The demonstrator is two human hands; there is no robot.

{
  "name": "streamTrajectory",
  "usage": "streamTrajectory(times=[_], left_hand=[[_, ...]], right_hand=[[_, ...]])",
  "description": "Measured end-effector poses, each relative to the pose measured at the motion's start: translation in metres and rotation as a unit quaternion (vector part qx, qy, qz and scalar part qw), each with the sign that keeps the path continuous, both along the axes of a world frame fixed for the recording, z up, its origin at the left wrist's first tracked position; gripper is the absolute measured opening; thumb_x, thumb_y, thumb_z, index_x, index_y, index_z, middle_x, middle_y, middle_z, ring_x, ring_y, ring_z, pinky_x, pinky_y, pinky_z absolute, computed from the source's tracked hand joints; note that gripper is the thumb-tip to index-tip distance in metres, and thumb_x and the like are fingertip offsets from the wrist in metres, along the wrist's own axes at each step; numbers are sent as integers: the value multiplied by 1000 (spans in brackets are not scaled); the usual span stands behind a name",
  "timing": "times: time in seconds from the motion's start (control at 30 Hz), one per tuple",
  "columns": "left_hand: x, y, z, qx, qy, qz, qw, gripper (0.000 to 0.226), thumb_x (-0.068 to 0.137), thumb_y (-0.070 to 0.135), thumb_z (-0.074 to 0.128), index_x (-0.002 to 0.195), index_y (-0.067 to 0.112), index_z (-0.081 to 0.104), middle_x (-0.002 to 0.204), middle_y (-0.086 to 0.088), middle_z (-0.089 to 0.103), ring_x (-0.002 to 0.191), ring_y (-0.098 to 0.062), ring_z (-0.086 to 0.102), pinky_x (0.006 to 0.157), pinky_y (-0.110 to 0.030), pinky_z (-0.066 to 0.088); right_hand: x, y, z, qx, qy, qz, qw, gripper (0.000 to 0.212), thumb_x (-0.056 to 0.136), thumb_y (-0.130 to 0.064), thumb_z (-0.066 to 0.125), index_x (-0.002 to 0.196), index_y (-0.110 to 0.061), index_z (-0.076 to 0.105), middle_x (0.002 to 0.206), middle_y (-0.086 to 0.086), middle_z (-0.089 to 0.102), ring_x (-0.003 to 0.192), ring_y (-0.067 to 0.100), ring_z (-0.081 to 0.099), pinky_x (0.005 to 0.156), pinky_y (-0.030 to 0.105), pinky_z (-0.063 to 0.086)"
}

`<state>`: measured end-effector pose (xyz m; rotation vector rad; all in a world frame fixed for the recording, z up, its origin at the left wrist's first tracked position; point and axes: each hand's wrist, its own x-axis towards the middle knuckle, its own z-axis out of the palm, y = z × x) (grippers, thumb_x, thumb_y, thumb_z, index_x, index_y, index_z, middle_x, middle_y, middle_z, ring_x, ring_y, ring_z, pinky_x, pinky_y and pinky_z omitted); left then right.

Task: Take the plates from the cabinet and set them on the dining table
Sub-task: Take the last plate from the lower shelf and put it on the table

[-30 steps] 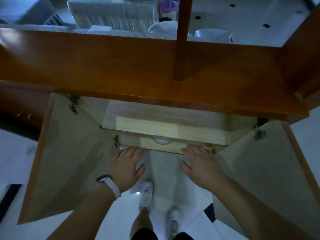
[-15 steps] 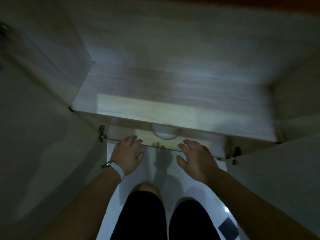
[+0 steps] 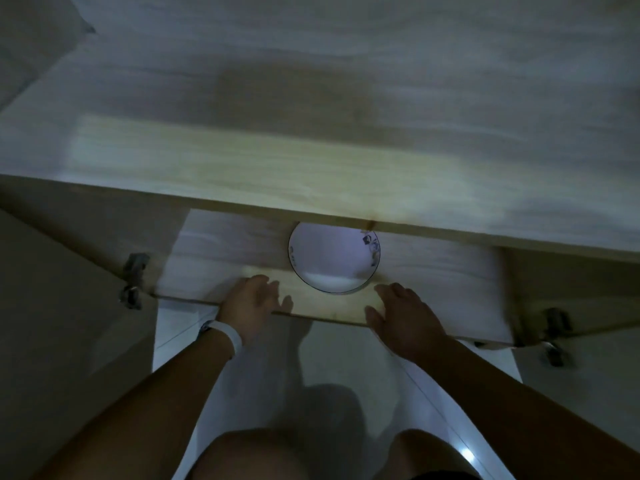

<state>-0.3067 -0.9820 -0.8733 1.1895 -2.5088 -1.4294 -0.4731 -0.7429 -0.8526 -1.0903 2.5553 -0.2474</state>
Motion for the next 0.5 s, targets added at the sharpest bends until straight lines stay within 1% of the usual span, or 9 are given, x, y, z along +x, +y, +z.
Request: streamTrajectory(times=[0.03, 0.1, 0.17, 0.23, 0.3, 0.33, 0.37, 0.43, 0.5], left_hand=[[-7, -3, -6, 48, 8, 30, 998, 29, 94, 14, 58, 122, 7, 55, 111, -11, 64, 104, -28, 60, 95, -39, 46], [-20, -7, -18, 96, 19, 63, 993, 26, 95, 18, 58, 120, 17, 52, 101, 0, 64, 99, -22, 61, 93, -37, 46], [-33, -11, -28, 121, 16, 72, 990, 31, 93, 25, 61, 121, 19, 51, 102, -2, 64, 98, -23, 61, 96, -42, 46], [-47, -14, -36, 124, 10, 82, 989, 38, 90, 31, 64, 124, 18, 51, 108, -6, 65, 102, -28, 60, 97, -42, 45], [-63, -16, -43, 122, 37, 109, 986, 32, 89, 24, 66, 117, 13, 56, 99, -6, 68, 97, -28, 62, 89, -31, 47], [-72, -17, -45, 117, 51, 119, 985, 25, 89, 20, 66, 111, 12, 58, 91, -2, 69, 92, -26, 63, 81, -24, 47], [-80, -18, -46, 104, 59, 116, 986, 18, 89, 17, 65, 106, 12, 60, 87, 2, 68, 88, -24, 63, 74, -20, 45], [-95, -20, -48, 80, 64, 92, 990, 12, 91, 17, 60, 102, 13, 64, 86, 5, 68, 85, -19, 62, 67, -23, 44], [-105, -22, -51, 62, 59, 78, 993, 15, 92, 19, 57, 100, 12, 68, 87, 0, 67, 81, -19, 59, 62, -23, 43]], right_hand=[[-6, -5, -10, -3, -17, -25, 1000, 58, 95, -48, 45, 139, -11, 42, 131, 14, 52, 114, 32, 50, 88, 40, 45], [-20, -16, -26, -32, -59, -81, 994, 58, 93, -45, 51, 138, -8, 42, 127, 17, 53, 114, 35, 53, 90, 41, 47], [-34, -26, -37, -68, -119, -134, 982, 54, 89, -46, 53, 126, -6, 50, 114, 14, 58, 104, 32, 58, 83, 36, 47], [-47, -36, -46, -97, -185, -188, 960, 58, 85, -56, 50, 116, -7, 52, 101, 6, 57, 91, 24, 57, 74, 30, 40], [-58, -43, -57, -115, -222, -233, 940, 56, 88, -50, 58, 124, -8, 48, 101, 5, 59, 86, 19, 53, 72, 28, 36], [-63, -47, -62, -127, -233, -242, 933, 55, 89, -45, 62, 127, -8, 47, 104, 8, 62, 84, 19, 54, 71, 28, 37], [-67, -50, -69, -144, -244, -247, 926, 56, 89, -41, 64, 130, -8, 46, 105, 10, 65, 83, 20, 56, 71, 28, 39], [-72, -55, -77, -185, -267, -265, 908, 55, 88, -39, 68, 130, -10, 48, 101, 10, 67, 79, 21, 58, 72, 32, 46], [-75, -59, -82, -228, -289, -285, 885, 46, 88, -34, 70, 124, -12, 53, 92, 7, 67, 71, 20, 59, 66, 34, 49]])
